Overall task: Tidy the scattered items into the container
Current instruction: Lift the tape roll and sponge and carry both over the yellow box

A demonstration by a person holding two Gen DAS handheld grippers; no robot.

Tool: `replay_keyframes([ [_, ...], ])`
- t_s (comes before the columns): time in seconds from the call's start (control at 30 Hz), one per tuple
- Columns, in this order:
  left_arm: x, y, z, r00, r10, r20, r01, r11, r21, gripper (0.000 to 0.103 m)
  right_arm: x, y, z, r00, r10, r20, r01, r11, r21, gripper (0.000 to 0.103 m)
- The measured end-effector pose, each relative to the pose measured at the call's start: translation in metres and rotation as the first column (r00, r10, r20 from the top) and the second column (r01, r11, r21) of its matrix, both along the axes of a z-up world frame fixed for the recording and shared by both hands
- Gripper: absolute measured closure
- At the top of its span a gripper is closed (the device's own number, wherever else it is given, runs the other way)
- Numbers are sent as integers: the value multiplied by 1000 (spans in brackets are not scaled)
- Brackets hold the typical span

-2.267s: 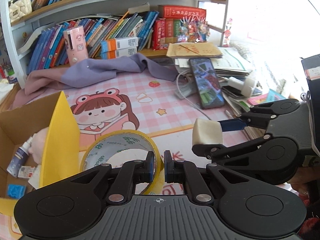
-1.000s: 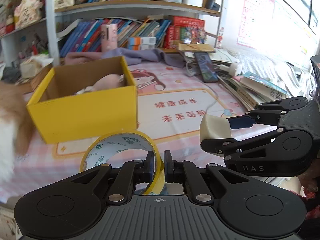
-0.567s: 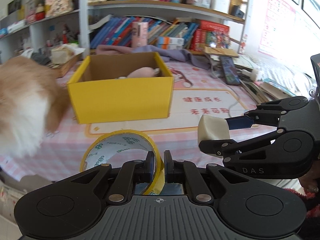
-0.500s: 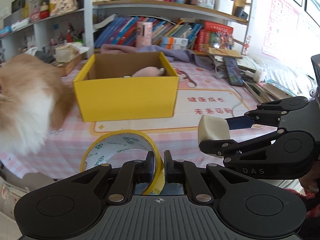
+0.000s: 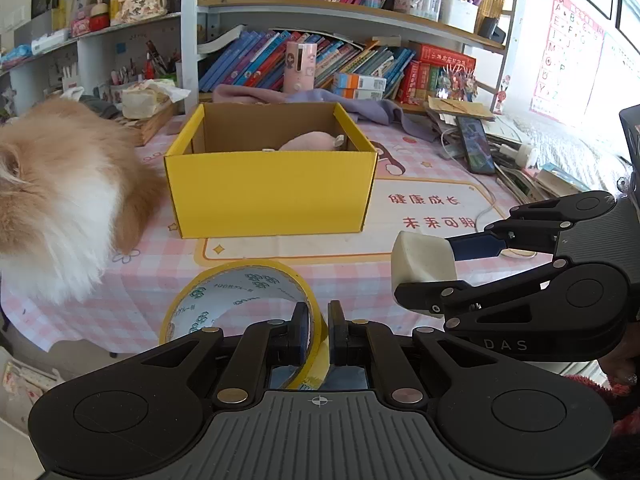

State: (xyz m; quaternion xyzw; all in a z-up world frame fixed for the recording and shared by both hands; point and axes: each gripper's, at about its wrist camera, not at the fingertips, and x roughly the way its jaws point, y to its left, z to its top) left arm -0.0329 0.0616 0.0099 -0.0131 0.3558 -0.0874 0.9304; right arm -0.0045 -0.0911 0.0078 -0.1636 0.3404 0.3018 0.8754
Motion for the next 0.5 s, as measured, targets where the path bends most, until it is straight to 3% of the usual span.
replay_keyframes([
  [0.5,5,0,1,999,-34,13,34,999,-5,95,1,4,4,1000,-7,12,7,1000,-14,58],
])
